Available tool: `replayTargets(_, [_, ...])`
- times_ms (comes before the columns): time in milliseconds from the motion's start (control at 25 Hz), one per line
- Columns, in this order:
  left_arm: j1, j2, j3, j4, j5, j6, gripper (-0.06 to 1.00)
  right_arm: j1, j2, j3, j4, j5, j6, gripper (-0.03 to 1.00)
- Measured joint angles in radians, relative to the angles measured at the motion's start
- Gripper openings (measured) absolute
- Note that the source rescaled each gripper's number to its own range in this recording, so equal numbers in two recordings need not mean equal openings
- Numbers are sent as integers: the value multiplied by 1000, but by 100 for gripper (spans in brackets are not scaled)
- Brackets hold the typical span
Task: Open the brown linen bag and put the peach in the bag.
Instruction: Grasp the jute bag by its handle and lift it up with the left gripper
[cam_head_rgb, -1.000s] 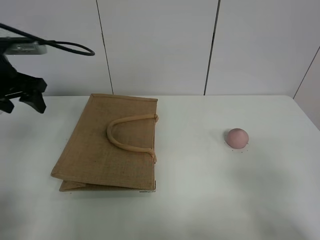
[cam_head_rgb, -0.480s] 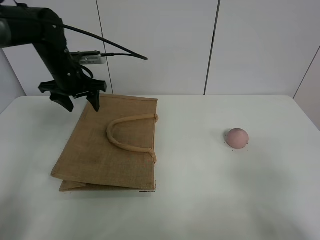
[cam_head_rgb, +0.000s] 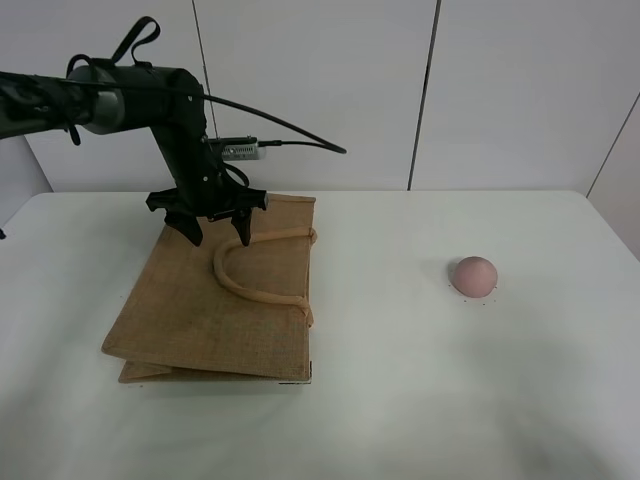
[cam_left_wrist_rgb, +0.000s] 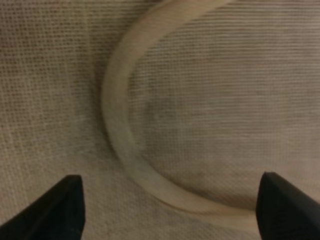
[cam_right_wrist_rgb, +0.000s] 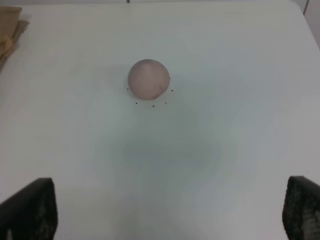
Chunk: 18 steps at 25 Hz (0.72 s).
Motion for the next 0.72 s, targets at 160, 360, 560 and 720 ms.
replayTargets(160, [0,44,-2,21,-17,-2,100,0,0,0,0,0,0,100])
replayTargets(360, [0,80,-2,22,-30,9,100,0,0,0,0,0,0,100])
replayTargets(560, [9,83,-3,22,-35,9,100,0,0,0,0,0,0,100])
replayTargets(720, [36,83,-4,20,-36,11,100,0,0,0,0,0,0,100])
